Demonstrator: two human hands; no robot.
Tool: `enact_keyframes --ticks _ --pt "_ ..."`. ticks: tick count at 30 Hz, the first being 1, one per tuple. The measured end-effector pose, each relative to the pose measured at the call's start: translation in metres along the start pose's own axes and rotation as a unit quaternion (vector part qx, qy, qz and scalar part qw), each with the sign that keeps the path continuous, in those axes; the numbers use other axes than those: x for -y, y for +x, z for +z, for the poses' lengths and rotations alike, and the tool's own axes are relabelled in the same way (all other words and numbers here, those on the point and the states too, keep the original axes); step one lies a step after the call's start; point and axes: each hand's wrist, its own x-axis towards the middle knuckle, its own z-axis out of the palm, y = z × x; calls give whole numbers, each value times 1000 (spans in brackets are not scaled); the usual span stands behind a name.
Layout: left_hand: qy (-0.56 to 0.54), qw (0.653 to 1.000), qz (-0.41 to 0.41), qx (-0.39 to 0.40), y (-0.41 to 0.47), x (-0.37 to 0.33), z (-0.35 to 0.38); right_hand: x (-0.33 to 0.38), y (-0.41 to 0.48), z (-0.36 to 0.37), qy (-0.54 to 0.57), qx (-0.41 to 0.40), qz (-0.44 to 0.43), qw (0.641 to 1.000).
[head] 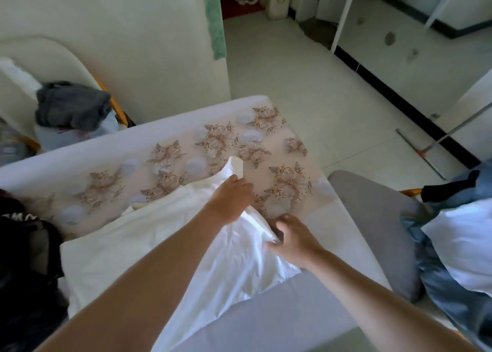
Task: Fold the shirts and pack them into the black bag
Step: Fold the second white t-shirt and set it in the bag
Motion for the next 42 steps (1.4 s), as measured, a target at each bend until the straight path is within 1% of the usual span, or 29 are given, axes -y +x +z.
enact_keyframes --ticks 1,3,5,7,8,9,10,12,13,14,15,16,17,18,19,20,21,22,23,24,25,26,27,29,31,33,37,39,42 --pt "-6 1000 -9 -28 -12 4 -3 11 -3 -2 19 33 13 999" --pt "-12 994 -31 -105 -38 13 -6 31 -8 -4 11 87 24 996" --pt "-23 984 -64 -167 -68 22 -7 52 -10 -6 -15 96 37 995" --pt "-24 973 -108 -201 -101 31 -1 75 -14 -6 15 101 35 994" --pt "-28 971 -128 -202 -119 35 4 89 -16 -5 42 121 20 992" --pt "-36 970 -154 -183 -139 37 8 106 -22 -4 68 153 -4 986" --pt "-44 972 -180 -145 -159 38 14 122 -26 -1 92 204 -18 975" --pt "-71 967 -244 -29 -196 31 33 151 -33 8 163 333 -6 929" --pt "-80 956 -280 23 -214 25 43 160 -33 17 187 376 14 908" --pt "-104 942 -313 67 -229 19 52 165 -31 27 186 375 26 908" --pt "-133 927 -344 76 -241 12 61 168 -26 37 156 328 24 931" --pt "-161 914 -369 57 -248 5 68 168 -20 44 97 254 4 962" --pt "-187 905 -383 22 -252 -2 75 166 -13 50 25 169 -23 985" --pt "-207 899 -386 -13 -253 -9 78 163 -9 53 -50 96 -54 993" --pt "-221 895 -384 -45 -252 -16 80 160 -6 56 -114 47 -94 988" --pt "-228 894 -378 -83 -248 -23 82 156 -4 60 -164 29 -134 977" --pt "-236 894 -369 -97 -242 -30 81 154 -4 65 -204 40 -166 964" --pt "-249 897 -355 -81 -236 -36 82 153 -5 69 -240 71 -188 950" --pt "-265 898 -347 -47 -231 -42 83 151 -5 76 -276 107 -204 933" --pt "-287 894 -344 8 -228 -46 87 150 -6 82 -309 143 -209 917" --pt "-299 888 -345 62 -226 -49 92 148 -7 88 -326 170 -205 907" --pt "-304 882 -349 92 -226 -51 97 145 -6 93 -330 180 -201 905" --pt "-303 878 -357 97 -227 -53 101 144 -5 96 -327 171 -204 907" --pt "-304 868 -384 89 -227 -57 111 143 4 98 -325 128 -239 906" --pt "-309 854 -411 82 -223 -57 118 141 15 100 -343 93 -278 892" --pt "-303 858 -408 81 -216 -52 121 136 29 101 -366 90 -292 879" --pt "-328 870 -361 63 -191 -31 116 122 51 91 -385 99 -262 879" --pt "-332 873 -351 58 -174 -24 113 118 60 81 -383 95 -251 884" --pt "-338 876 -341 49 -145 -20 109 109 74 61 -381 110 -218 892"
